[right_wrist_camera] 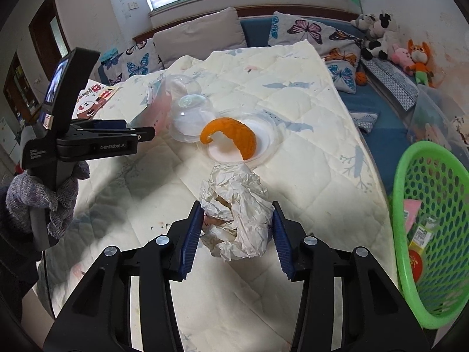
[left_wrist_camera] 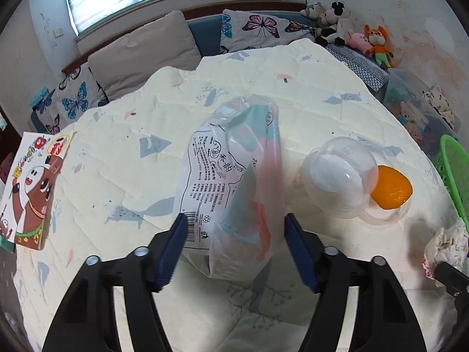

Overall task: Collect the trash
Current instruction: 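Grasp the crumpled white tissue with the right tool while the left tool grasps the clear plastic bag, then carry the tissue into the basket and open the right tool while the left tool carries the bag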

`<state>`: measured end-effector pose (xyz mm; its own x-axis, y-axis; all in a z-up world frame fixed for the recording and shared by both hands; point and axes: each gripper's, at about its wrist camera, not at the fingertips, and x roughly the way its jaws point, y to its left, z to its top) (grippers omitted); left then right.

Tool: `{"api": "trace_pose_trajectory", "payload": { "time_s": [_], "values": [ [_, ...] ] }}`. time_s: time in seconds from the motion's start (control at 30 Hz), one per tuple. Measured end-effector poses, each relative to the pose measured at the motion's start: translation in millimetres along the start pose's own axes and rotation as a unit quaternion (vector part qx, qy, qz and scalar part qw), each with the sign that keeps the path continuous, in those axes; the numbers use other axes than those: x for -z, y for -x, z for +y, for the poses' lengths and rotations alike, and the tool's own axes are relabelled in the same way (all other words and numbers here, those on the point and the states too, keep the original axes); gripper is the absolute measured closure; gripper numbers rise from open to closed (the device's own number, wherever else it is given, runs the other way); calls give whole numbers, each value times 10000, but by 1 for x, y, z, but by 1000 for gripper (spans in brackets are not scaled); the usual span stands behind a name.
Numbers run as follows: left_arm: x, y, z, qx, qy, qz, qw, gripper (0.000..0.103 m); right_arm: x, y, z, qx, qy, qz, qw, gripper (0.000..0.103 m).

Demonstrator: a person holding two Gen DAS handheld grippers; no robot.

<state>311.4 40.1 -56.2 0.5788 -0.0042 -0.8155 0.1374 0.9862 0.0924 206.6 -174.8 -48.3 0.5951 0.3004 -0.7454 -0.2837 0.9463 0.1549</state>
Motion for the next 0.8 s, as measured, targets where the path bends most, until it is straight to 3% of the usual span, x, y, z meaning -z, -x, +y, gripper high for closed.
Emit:
{"api": "trace_pose_trajectory", "payload": {
  "time_s": [0.13,0.23,0.47,0.8],
  "values": [
    [3,1,1,-18,-1,-30,10000,63,3,4,-4,25,-87,-14,10000,56],
    [5,8,6,12,90,-90,9999,71,5,8,-5,39,-130,-32,9999,56],
    [12,36,18,83,285,-296,9991,78,10,24,-9,48,-181,-151,9997,56],
    [32,84,13,505,420,-464,9968,81,23,55,-14,117,-238,-322,9991,56]
  ]
}}
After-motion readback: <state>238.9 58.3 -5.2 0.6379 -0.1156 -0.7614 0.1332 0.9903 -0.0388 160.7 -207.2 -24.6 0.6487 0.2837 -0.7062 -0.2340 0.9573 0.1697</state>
